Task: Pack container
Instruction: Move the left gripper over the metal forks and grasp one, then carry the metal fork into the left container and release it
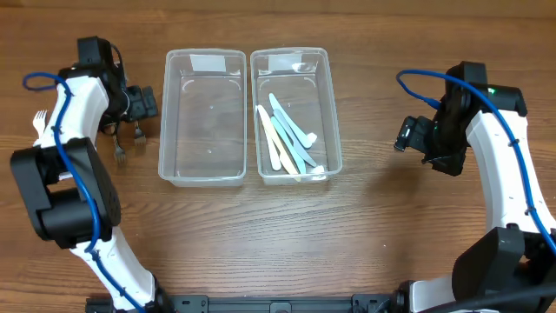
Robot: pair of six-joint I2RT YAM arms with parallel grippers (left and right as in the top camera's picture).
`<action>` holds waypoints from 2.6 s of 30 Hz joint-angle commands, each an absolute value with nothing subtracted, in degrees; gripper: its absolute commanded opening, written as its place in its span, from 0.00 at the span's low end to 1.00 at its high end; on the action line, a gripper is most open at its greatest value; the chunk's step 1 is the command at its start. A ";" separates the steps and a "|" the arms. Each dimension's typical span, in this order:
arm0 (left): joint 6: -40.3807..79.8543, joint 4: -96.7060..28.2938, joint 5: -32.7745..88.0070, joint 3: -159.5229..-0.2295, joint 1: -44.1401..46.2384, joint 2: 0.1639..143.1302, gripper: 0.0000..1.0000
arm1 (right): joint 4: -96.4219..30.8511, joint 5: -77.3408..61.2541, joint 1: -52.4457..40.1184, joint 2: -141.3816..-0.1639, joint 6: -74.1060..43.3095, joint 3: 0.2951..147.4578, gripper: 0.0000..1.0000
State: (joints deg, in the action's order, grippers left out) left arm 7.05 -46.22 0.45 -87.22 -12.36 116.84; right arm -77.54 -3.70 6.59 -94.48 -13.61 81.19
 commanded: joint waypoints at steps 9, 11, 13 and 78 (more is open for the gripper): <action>5.78 -43.51 2.98 -87.92 -11.97 124.05 1.00 | -77.28 -3.99 6.39 -93.76 -13.02 80.99 0.88; 5.87 -43.24 3.03 -87.92 -11.97 124.70 1.00 | -77.28 -3.99 6.39 -93.76 -13.02 80.99 0.88; 6.44 -43.48 3.22 -87.90 -11.97 124.84 0.91 | -77.28 -4.01 6.39 -93.76 -12.58 80.99 0.88; 12.58 -81.17 -3.01 -111.09 -9.87 93.45 0.99 | -77.87 -4.21 6.39 -93.76 -11.94 80.99 0.88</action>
State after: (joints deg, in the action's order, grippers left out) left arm 12.25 -79.96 -4.27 -111.79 -3.27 93.21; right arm -78.11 -4.10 6.61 -94.48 -12.16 81.03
